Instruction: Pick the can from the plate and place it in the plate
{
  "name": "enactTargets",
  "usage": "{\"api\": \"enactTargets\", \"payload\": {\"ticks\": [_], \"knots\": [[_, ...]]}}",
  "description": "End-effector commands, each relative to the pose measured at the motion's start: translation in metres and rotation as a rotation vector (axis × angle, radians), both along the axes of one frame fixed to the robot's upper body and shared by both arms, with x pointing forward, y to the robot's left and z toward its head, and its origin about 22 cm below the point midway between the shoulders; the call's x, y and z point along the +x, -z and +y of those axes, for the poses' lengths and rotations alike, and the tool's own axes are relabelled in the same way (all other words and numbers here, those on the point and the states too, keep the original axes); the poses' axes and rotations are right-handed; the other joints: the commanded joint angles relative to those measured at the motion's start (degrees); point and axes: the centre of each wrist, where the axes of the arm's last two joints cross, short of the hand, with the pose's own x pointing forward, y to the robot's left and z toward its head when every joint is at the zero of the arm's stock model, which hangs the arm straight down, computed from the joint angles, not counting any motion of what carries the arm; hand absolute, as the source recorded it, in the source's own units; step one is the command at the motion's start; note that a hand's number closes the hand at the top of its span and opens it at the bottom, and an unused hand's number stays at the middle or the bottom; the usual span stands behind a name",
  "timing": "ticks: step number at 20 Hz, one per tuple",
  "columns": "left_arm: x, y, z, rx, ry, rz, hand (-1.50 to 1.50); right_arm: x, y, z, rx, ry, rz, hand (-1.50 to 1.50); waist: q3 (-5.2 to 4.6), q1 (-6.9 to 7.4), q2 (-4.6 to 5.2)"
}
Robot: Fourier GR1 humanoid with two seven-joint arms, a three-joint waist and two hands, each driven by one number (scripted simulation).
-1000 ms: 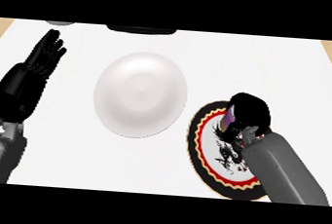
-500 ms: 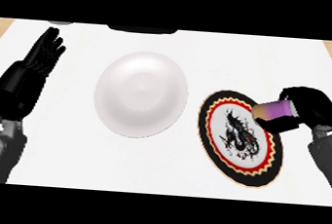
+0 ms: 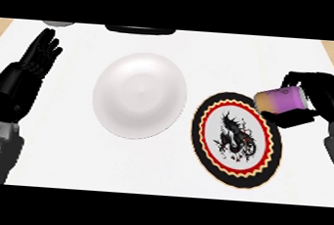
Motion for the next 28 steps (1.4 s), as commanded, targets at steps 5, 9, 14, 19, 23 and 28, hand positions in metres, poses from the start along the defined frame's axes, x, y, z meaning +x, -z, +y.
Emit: {"api": "enactTargets", "payload": {"ticks": [5, 9, 14, 19, 23, 28], "knots": [[-0.008, 0.016, -0.001, 0.004, -0.002, 0.007, 0.0, -0.014, -0.041, 0.061, 0.348, -0.256, -0.13, 1.5, -0.03, -0.44, -0.15], [-0.01, 0.011, 0.007, 0.005, -0.014, -0.007, 0.0, -0.025, -0.078, 0.094, 0.344, -0.327, -0.099, 1.5, -0.05, 0.06, -0.05], [-0.006, -0.003, 0.0, 0.015, 0.006, -0.01, 0.0, -0.012, -0.103, 0.147, 0.363, -0.354, -0.094, 1.5, -0.02, 0.7, 0.15], [-0.001, -0.01, -0.009, 0.008, 0.002, -0.001, 0.0, -0.014, -0.088, 0.217, 0.435, -0.386, -0.053, 1.5, -0.01, 0.79, 0.16], [0.006, -0.004, 0.003, 0.005, 0.005, 0.001, 0.0, 0.007, -0.066, 0.252, 0.449, -0.39, -0.012, 1.5, -0.01, 1.03, 0.38], [0.005, 0.014, -0.008, -0.003, 0.027, -0.008, 0.0, 0.015, -0.059, 0.296, 0.424, -0.358, 0.019, 1.5, -0.04, 1.73, 0.48]]}}
